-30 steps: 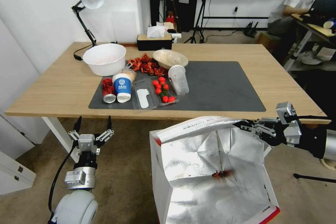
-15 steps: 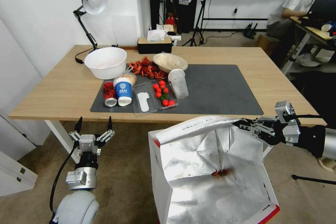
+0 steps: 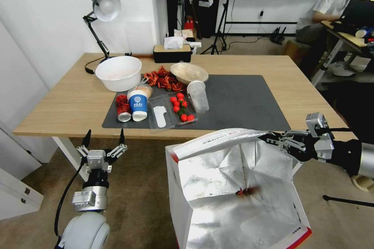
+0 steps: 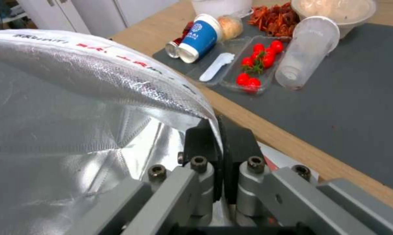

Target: Pick up the food delivery bag from the floor and place it on the table.

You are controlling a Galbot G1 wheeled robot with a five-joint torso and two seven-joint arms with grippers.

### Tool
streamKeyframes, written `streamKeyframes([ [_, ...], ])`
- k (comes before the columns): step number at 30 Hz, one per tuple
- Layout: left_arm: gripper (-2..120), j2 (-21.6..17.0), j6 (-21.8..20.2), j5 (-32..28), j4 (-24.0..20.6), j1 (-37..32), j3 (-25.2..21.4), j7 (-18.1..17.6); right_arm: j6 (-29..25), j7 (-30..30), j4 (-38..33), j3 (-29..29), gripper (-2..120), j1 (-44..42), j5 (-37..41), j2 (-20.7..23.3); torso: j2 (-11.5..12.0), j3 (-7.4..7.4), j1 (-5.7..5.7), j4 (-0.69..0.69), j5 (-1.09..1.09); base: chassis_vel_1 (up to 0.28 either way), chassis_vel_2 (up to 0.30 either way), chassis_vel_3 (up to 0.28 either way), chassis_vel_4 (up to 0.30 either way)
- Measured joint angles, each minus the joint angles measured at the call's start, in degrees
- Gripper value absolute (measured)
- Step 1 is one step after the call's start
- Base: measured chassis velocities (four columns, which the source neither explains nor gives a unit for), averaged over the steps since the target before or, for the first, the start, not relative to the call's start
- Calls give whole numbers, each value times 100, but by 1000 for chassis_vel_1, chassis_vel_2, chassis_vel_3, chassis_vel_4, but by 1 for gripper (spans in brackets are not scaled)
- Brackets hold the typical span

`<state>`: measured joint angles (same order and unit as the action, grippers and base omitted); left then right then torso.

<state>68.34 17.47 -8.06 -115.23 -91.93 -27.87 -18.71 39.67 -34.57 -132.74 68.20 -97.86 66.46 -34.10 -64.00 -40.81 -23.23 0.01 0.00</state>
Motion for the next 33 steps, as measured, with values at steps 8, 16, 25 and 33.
streamKeyframes([
  [8, 100, 29, 42, -15, 46, 9, -22, -11, 0, -8, -30, 12, 0, 1, 11, 3, 11, 7, 4, 0, 0, 0, 0, 0, 0],
  [16, 100, 57, 90, 10, 98, 33, -46, -12, 0, -23, -46, 47, 0, 13, 66, -2, 35, 20, 15, 0, 1, 0, 0, 0, 0],
  [25, 100, 57, 260, 36, 272, 19, -161, -12, 39, -14, -197, 258, 0, 217, 505, -101, 52, 29, 23, 0, 0, 0, 0, 0, 0],
  [33, 100, 43, 335, 107, 407, 31, -238, -42, 31, 309, -132, 621, 0, 532, 1217, -160, 62, 35, 27, 0, 0, 0, 0, 0, 0],
])
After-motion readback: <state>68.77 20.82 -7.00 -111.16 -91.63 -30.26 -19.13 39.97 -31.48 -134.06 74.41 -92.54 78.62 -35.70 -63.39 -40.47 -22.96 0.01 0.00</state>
